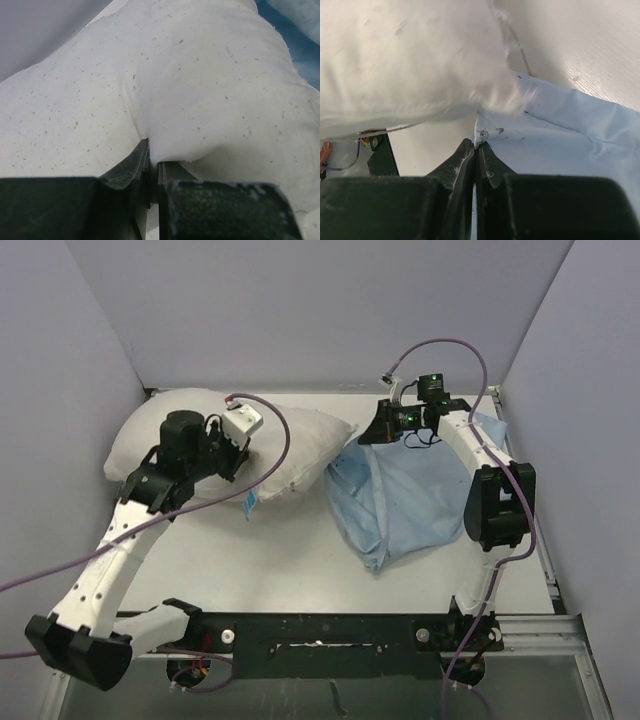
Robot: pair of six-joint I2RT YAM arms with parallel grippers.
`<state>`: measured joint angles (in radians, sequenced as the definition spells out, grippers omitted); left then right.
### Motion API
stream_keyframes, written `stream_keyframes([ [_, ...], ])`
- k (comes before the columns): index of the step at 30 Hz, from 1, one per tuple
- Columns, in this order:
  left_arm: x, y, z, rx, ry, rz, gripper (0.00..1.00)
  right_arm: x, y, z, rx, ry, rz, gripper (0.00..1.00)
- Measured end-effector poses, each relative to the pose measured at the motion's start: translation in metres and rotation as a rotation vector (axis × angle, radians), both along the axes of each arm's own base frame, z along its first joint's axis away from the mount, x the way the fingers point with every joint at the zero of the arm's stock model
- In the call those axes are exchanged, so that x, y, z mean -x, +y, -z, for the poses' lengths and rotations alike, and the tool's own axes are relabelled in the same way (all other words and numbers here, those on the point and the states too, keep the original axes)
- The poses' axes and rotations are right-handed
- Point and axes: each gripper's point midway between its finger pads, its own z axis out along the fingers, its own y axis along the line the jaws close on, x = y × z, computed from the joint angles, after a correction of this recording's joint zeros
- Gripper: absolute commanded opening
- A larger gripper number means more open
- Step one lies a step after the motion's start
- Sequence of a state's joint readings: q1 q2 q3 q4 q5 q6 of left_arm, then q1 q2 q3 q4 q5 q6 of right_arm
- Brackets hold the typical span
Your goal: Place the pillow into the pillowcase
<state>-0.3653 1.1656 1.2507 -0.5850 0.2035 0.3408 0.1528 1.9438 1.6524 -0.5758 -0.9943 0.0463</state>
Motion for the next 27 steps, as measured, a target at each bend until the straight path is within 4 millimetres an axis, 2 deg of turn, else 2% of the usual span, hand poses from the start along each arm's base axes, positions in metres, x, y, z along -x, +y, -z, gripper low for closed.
stream_keyframes([
  [3,0.034,0.001,-0.012,0.077,0.004,0.016,0.00,0.005,0.011,0.002,0.009,0.007,-0.018,0.00],
  [8,0.071,0.000,-0.027,0.172,0.022,0.043,0.00,0.009,0.021,0.005,0.030,0.008,-0.026,0.00],
  [14,0.092,0.002,-0.024,0.201,0.075,0.046,0.00,-0.005,-0.004,0.009,0.060,0.013,0.049,0.00],
  [18,0.105,-0.007,-0.024,0.246,0.123,0.092,0.00,-0.011,-0.017,0.009,0.061,0.014,0.081,0.00],
  [22,0.110,-0.023,-0.018,0.292,0.195,0.148,0.00,-0.009,-0.013,0.008,0.060,0.012,0.071,0.00],
  [27,0.110,-0.036,0.009,0.271,0.274,0.167,0.00,-0.002,-0.007,-0.003,0.049,-0.011,0.043,0.00],
])
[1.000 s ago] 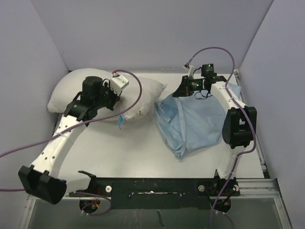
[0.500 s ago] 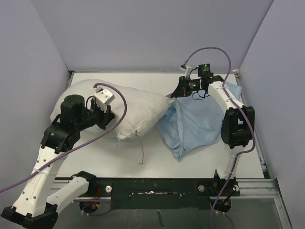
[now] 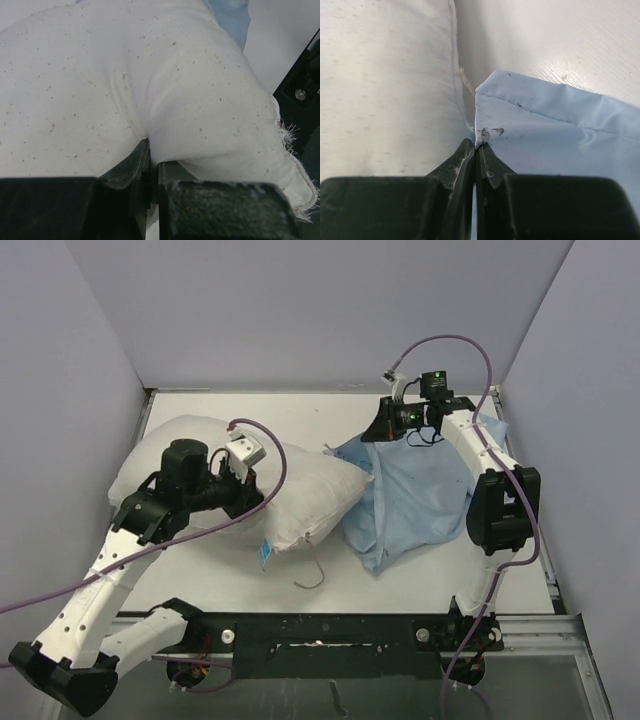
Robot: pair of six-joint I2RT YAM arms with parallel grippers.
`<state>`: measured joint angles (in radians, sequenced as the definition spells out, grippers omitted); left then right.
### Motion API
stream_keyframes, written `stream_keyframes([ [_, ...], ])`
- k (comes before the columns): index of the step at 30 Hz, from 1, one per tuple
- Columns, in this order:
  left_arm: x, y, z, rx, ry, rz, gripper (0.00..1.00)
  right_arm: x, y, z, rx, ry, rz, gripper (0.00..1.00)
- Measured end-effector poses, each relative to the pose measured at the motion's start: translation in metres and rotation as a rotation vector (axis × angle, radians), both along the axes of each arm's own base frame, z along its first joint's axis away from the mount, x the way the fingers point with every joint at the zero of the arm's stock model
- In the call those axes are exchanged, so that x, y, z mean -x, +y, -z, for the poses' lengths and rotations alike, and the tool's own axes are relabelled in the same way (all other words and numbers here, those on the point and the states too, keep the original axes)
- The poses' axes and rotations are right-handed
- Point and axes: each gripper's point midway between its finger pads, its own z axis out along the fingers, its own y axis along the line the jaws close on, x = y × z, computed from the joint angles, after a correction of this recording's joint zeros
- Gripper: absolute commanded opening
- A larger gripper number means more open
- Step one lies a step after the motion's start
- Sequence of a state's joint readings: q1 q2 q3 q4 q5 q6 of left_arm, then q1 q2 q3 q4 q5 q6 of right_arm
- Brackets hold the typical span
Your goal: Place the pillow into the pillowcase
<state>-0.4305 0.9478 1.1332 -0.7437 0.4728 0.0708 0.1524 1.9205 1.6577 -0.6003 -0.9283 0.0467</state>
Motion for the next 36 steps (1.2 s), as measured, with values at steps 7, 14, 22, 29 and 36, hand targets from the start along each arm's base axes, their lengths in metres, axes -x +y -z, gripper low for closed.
stream_keyframes([
  [7,-0.012,-0.031,0.042,-0.106,0.075,0.050,0.00,0.013,0.004,-0.036,-0.031,-0.094,-0.046,0.00],
  [14,-0.044,-0.081,0.068,-0.188,-0.006,-0.065,0.00,0.041,0.041,-0.047,-0.049,-0.129,-0.169,0.00],
  [22,-0.058,-0.139,0.020,0.015,-0.338,-0.171,0.00,0.059,0.051,-0.052,-0.057,-0.125,-0.221,0.00],
  [29,-0.085,-0.158,0.072,-0.079,-0.465,-0.136,0.00,0.047,0.037,-0.048,-0.008,-0.132,-0.160,0.00],
  [36,-0.139,-0.138,0.148,-0.254,-0.404,-0.195,0.63,0.038,0.029,-0.041,0.046,-0.151,-0.123,0.27],
])
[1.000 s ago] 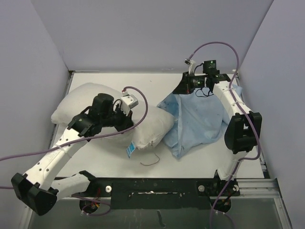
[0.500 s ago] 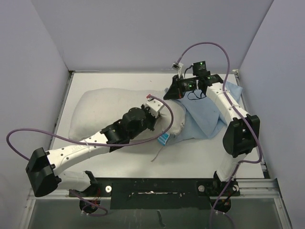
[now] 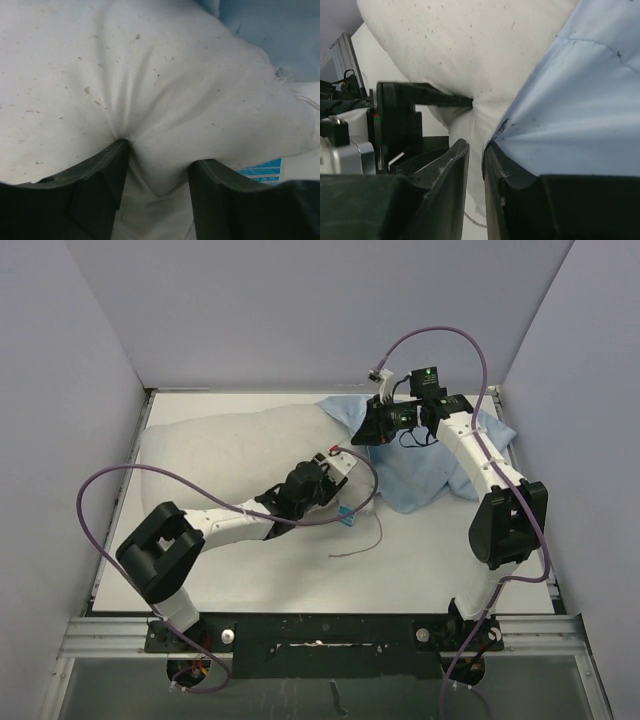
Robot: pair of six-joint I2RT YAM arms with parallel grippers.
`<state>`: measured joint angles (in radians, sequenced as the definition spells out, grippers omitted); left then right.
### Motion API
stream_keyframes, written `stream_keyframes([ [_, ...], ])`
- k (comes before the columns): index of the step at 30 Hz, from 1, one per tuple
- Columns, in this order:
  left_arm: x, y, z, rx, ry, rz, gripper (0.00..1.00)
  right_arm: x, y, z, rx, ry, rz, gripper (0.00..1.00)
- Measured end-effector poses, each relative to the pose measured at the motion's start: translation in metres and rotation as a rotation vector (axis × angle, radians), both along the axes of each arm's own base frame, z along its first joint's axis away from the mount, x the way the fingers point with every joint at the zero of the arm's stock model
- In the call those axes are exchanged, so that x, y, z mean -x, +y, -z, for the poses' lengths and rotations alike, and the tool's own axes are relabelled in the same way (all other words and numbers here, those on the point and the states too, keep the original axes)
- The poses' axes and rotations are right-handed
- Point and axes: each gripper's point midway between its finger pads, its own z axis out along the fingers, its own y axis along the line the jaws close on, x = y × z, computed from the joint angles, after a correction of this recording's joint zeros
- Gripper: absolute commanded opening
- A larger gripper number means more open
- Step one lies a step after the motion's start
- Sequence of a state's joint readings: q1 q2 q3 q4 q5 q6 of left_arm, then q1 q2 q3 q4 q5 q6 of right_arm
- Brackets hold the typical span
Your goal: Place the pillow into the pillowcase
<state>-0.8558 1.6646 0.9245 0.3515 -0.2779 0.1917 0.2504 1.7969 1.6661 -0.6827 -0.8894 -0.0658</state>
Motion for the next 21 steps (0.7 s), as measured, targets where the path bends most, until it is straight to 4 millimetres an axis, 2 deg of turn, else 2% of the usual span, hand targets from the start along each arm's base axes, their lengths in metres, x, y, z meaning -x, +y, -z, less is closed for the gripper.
stream_keyframes([
  [2,-0.006,0.001,-0.004,0.011,0.012,-0.009,0.74,-0.002,-0.005,0.001,0.003,-0.007,0.003,0.41],
  [5,-0.004,-0.003,-0.016,0.055,0.039,0.004,0.77,0.000,-0.018,-0.002,-0.015,-0.016,0.002,0.57],
  [7,0.005,0.001,-0.024,0.085,0.084,0.024,0.78,0.007,-0.037,-0.008,-0.035,-0.018,0.013,0.61],
  [8,0.010,0.007,-0.034,0.118,0.105,0.033,0.78,0.010,-0.044,-0.011,-0.041,-0.024,0.018,0.62],
  [11,0.026,0.038,-0.077,0.247,0.127,0.033,0.78,0.027,-0.069,-0.020,-0.049,-0.053,0.046,0.62],
  [13,0.038,0.060,-0.113,0.351,0.116,0.024,0.76,0.040,-0.076,-0.021,-0.049,-0.064,0.052,0.60],
  [15,0.053,0.071,-0.145,0.444,0.100,0.036,0.72,0.048,-0.080,-0.015,-0.044,-0.057,0.062,0.55],
  [16,0.064,0.072,-0.160,0.493,0.101,0.060,0.72,0.049,-0.082,-0.009,-0.037,-0.045,0.071,0.51],
  [18,0.083,0.065,-0.171,0.546,0.127,0.106,0.73,0.050,-0.087,0.012,-0.013,0.000,0.103,0.43],
  [20,0.100,0.049,-0.169,0.557,0.155,0.149,0.76,0.050,-0.093,0.040,0.011,0.072,0.145,0.34],
  [21,0.111,0.036,-0.161,0.533,0.171,0.175,0.77,0.051,-0.094,0.052,0.020,0.105,0.161,0.31],
])
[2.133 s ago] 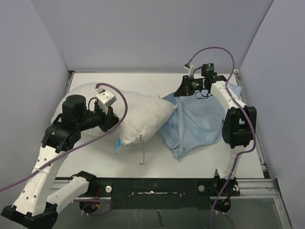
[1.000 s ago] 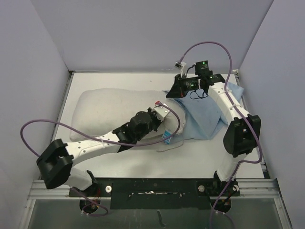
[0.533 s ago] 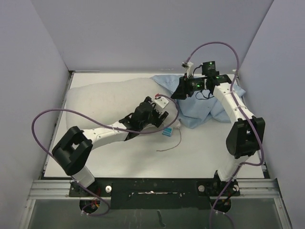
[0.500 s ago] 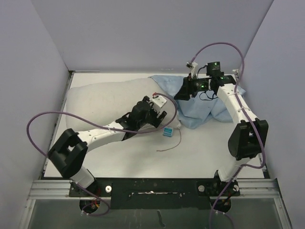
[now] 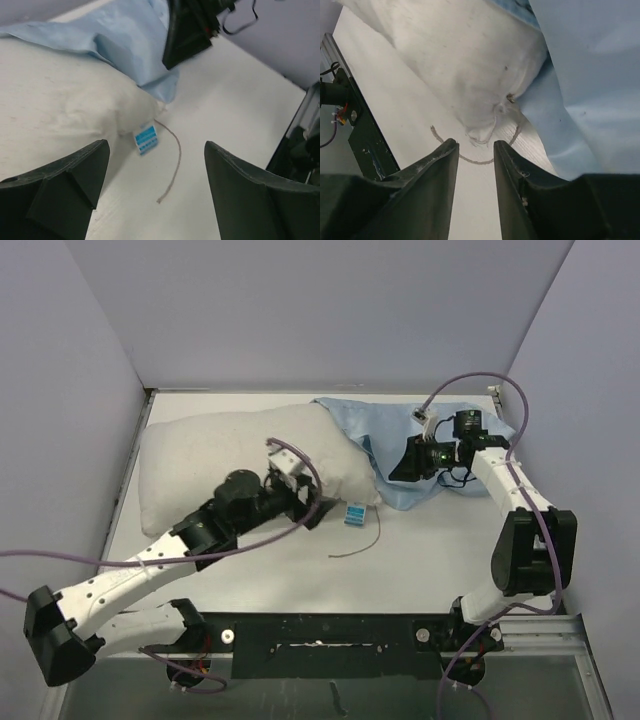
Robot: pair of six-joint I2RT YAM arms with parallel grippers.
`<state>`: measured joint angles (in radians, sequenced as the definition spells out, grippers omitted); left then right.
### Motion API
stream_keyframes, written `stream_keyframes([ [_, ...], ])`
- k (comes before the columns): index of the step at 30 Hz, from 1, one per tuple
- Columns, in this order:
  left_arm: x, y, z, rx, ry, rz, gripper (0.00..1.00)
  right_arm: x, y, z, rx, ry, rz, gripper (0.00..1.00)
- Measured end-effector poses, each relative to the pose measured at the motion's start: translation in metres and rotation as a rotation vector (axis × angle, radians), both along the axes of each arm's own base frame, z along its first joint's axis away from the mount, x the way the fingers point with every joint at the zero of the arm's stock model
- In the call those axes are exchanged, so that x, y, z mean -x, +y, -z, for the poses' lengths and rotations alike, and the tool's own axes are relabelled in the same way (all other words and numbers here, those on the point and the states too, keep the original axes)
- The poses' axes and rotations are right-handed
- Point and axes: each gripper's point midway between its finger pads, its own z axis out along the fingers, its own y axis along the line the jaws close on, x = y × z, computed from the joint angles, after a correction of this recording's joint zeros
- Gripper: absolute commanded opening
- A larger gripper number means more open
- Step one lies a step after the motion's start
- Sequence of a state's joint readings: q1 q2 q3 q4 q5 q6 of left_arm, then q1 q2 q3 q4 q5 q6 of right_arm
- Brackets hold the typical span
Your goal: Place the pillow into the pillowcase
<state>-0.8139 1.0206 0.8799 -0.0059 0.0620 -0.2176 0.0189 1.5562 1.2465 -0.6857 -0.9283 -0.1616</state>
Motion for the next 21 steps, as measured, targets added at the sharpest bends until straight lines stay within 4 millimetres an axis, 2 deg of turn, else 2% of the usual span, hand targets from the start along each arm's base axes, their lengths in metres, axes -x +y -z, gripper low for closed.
stream_keyframes([
  [2,0.021,-0.026,0.025,-0.076,0.004,0.067,0.79,0.002,-0.002,0.027,0.009,0.083,0.036,0.28],
  [4,0.036,-0.048,0.062,-0.192,0.017,0.123,0.81,0.002,-0.002,0.048,0.022,0.156,0.063,0.28],
  [7,0.029,-0.052,0.105,-0.348,0.007,0.122,0.86,-0.002,0.009,0.068,0.038,0.209,0.061,0.28],
  [9,0.017,-0.050,0.120,-0.426,-0.028,0.108,0.87,-0.003,0.024,0.078,0.041,0.242,0.032,0.26],
  [11,0.005,-0.050,0.127,-0.492,-0.069,0.108,0.88,-0.006,0.038,0.084,0.043,0.263,0.000,0.20],
  [14,-0.017,-0.057,0.126,-0.569,-0.162,0.126,0.90,-0.016,0.063,0.081,0.015,0.275,-0.051,0.11],
  [17,-0.038,-0.065,0.120,-0.605,-0.260,0.148,0.90,-0.020,0.079,0.066,-0.040,0.273,-0.084,0.07],
  [21,-0.066,-0.073,0.123,-0.624,-0.330,0.182,0.86,-0.024,0.087,0.050,-0.106,0.261,-0.100,0.06],
])
